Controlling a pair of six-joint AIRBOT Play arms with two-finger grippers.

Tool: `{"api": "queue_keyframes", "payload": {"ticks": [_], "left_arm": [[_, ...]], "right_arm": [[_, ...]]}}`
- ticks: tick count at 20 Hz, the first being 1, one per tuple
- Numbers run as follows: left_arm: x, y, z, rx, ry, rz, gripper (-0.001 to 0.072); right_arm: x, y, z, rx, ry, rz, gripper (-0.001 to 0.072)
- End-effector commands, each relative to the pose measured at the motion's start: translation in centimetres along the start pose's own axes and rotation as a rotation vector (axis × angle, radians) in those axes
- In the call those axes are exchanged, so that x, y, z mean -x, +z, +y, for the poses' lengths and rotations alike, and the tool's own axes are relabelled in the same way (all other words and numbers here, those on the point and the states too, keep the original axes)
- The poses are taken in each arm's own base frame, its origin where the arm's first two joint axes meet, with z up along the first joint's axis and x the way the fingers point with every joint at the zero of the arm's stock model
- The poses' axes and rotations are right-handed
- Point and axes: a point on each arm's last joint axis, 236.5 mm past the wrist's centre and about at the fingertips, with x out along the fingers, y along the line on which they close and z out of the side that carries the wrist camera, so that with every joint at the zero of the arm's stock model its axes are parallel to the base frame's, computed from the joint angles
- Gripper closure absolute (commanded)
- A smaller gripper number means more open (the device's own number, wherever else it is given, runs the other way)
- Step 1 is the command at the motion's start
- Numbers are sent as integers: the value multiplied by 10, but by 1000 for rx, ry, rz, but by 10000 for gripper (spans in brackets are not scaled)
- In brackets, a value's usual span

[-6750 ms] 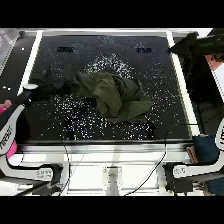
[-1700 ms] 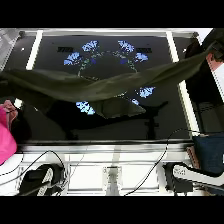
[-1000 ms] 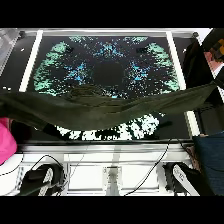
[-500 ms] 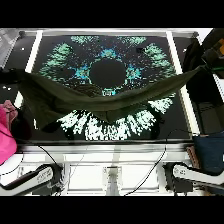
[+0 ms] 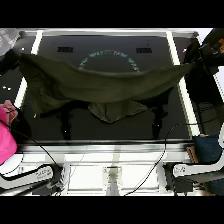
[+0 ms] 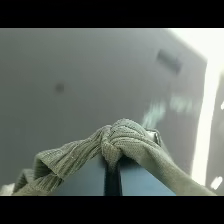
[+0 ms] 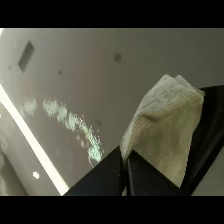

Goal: Fold the clothes and pants, and hang the long-sleeved shirts on hangers.

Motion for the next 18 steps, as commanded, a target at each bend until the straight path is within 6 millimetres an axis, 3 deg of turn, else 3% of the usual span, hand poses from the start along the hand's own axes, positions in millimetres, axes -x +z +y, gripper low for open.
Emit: {"api": "queue_keyframes", "payload": {"ticks": [1, 4, 8, 10, 13, 15, 16, 17, 18], "left_arm": [[-15, 22, 7, 170, -12, -112, 669], [-42, 18, 6, 253, -34, -143, 668], [-83, -2, 2, 368, -55, -163, 668], [-99, -10, 5, 370, -37, -184, 667], [-115, -11, 19, 383, -3, -249, 667], [-123, 3, 33, 405, 33, -383, 662], [-122, 16, 41, 415, 50, -485, 545], [-121, 29, 48, 439, 59, -579, 392], [-126, 34, 53, 500, 46, -619, 322]], "right_arm": [[-10, 13, -1, -89, 3, -48, 704], [-24, 21, 7, -161, 48, -80, 705], [-62, -2, 17, -170, 46, -26, 704], [-79, -6, 20, -264, 53, -33, 704], [-94, 8, 33, -404, 122, -91, 704], [-98, 36, 64, -418, 271, -196, 700], [-95, 51, 83, -451, 366, -238, 694], [-90, 66, 101, -449, 442, -282, 634], [-87, 74, 112, -385, 465, -313, 491]]}}
